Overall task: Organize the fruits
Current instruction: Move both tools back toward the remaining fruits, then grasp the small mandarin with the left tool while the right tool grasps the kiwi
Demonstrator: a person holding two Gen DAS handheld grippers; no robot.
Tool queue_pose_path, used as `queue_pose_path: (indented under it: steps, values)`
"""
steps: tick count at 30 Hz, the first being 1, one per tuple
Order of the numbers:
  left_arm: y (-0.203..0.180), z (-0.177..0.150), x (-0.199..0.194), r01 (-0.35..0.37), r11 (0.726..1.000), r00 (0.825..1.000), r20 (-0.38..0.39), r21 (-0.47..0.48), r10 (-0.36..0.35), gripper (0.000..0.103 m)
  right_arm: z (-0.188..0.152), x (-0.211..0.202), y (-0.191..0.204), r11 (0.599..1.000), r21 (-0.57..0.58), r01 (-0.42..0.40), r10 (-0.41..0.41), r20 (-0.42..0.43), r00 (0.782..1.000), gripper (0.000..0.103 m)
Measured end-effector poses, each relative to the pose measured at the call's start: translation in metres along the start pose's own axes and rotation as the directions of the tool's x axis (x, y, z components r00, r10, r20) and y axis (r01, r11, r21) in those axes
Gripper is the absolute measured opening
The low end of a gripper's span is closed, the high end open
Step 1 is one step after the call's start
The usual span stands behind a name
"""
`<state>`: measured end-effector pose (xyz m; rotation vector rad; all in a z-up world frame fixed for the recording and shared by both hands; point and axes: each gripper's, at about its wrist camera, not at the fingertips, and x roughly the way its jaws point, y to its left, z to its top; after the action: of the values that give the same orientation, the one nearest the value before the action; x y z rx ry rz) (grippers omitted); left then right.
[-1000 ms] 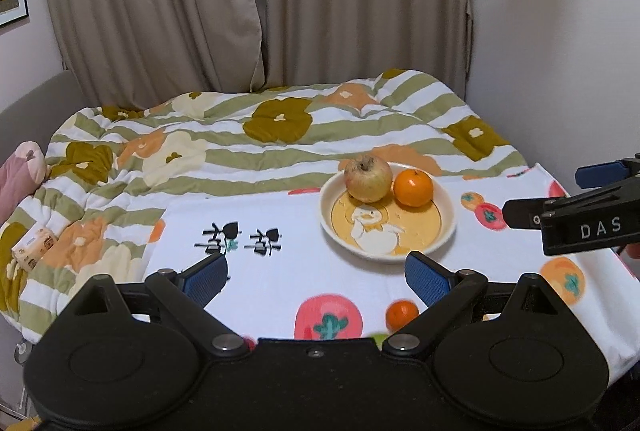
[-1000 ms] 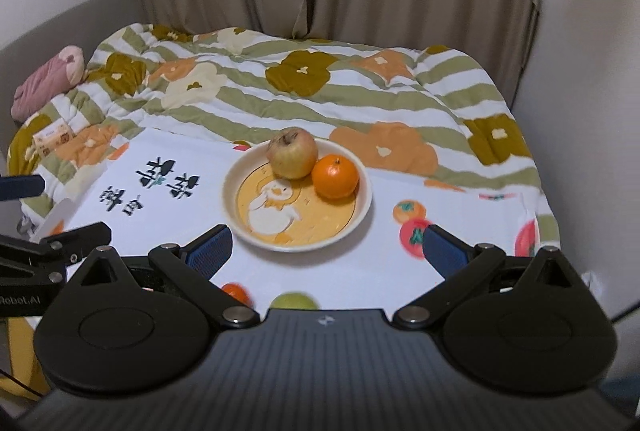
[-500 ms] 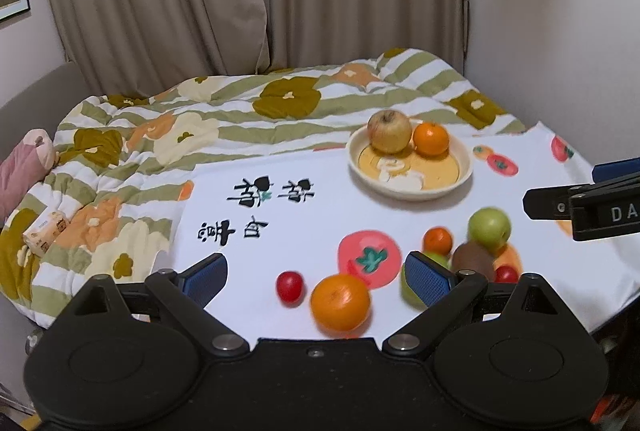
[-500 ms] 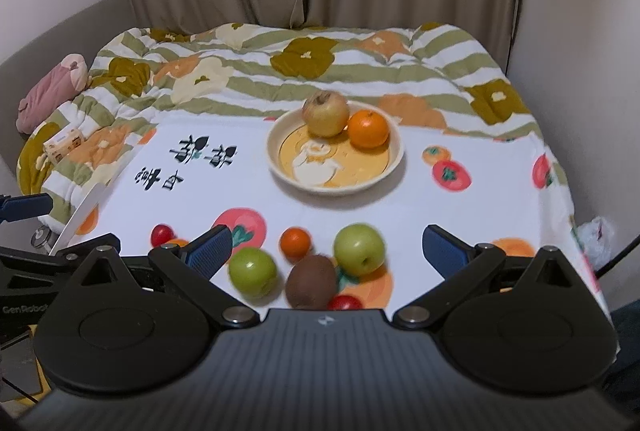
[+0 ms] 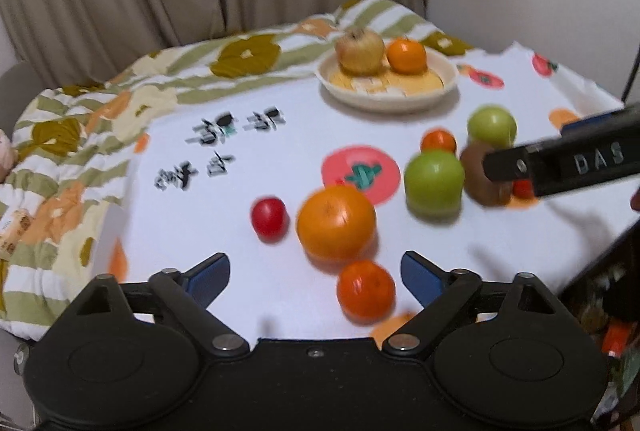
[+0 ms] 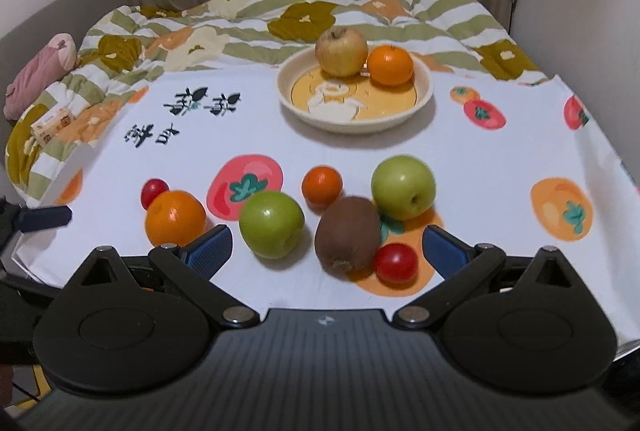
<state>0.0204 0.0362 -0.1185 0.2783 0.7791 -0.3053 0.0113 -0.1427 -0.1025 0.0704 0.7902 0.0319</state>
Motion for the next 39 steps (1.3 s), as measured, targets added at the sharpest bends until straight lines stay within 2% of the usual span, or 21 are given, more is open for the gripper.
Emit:
queue_pose_path:
  steps: [3, 7, 14, 17, 29, 32, 39]
  values:
    - [-0.005, -0.009, 0.012, 0.02, 1.0, 1.0, -0.024, 0.016, -0.02, 0.088, -0.006, 0.011, -0.001, 1.0, 0.0, 0.004, -0.004, 0.005, 1.0, 0.103]
    - [-0.012, -0.015, 0.024, 0.049, 0.998, 0.998, -0.046, 0.04, -0.047, 0.073, -0.008, 0.021, -0.005, 1.0, 0.011, 0.014, -0.014, 0.003, 1.0, 0.103]
    - [-0.02, -0.018, 0.032, 0.075, 0.996, 0.996, -0.059, 0.051, -0.072, 0.056, -0.011, 0.032, -0.011, 1.0, 0.001, 0.028, -0.028, -0.01, 1.0, 0.103]
    - [-0.02, -0.017, 0.032, 0.084, 0.995, 0.995, -0.059, 0.046, -0.081, 0.045, -0.012, 0.035, -0.012, 0.999, -0.011, 0.033, -0.033, -0.017, 0.999, 0.103]
    - [-0.02, -0.015, 0.032, 0.074, 0.997, 0.995, -0.074, 0.0, -0.074, 0.042, -0.004, 0.048, -0.013, 0.994, -0.112, -0.001, -0.002, -0.026, 1.0, 0.103]
    - [-0.019, -0.016, 0.032, 0.073, 0.997, 0.995, -0.07, -0.014, -0.074, 0.042, -0.004, 0.056, -0.013, 0.992, -0.123, -0.015, 0.008, -0.05, 0.999, 0.096]
    - [-0.019, -0.015, 0.032, 0.063, 0.997, 0.995, -0.076, -0.033, -0.066, 0.042, -0.003, 0.067, -0.016, 0.988, -0.152, -0.031, 0.022, -0.065, 0.998, 0.088]
